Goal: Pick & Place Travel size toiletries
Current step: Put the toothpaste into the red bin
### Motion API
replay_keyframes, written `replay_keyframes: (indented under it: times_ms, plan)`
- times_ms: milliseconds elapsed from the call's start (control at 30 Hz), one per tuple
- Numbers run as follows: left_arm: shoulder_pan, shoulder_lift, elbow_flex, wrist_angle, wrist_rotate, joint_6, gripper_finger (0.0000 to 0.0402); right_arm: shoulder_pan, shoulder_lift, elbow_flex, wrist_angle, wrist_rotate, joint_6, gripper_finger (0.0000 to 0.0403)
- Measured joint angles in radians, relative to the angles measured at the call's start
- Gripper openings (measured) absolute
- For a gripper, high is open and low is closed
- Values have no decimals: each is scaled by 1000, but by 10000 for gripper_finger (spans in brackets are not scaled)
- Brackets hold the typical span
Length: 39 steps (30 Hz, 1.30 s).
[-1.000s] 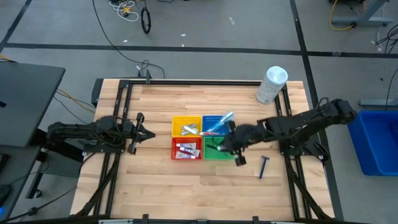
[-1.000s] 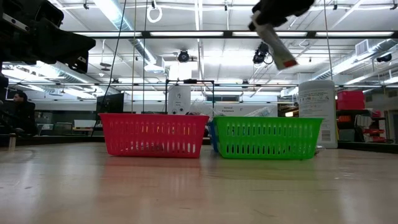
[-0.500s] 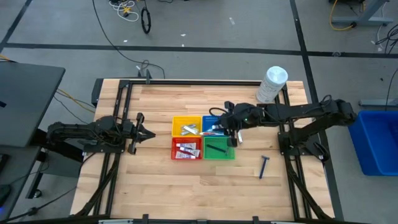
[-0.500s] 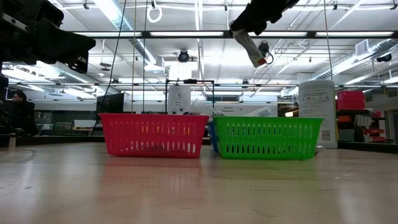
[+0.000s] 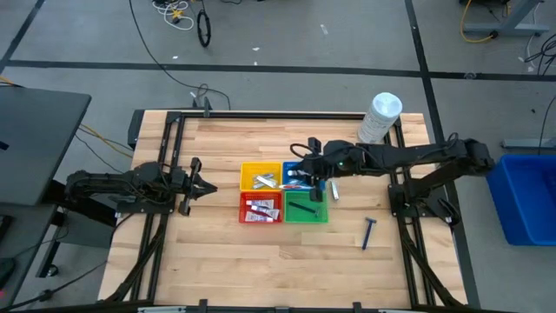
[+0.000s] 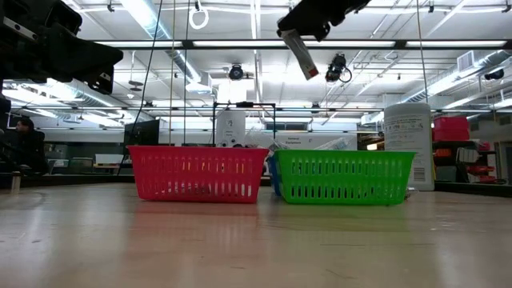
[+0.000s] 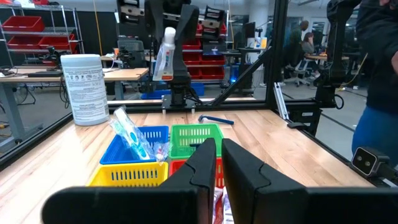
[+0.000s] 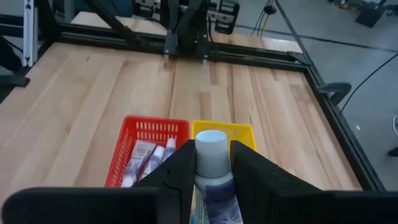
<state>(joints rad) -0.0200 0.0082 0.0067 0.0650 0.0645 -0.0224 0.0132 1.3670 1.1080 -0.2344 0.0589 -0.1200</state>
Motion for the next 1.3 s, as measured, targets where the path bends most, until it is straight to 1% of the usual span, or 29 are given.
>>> replay_keyframes:
  times_ms: [233,467,900,1300]
  plan:
    - [0,0,0,0,0,0,32,0,82,89,5,0,0,96]
    - [0,0,0,0,0,0,32,0,136,145,16,-8,0,96]
    - [0,0,0,1,0,0,32,8,200,149,76,-10,22,97]
    - [0,0,0,-1,0,0,32,55,298,149,194,-11,37,99]
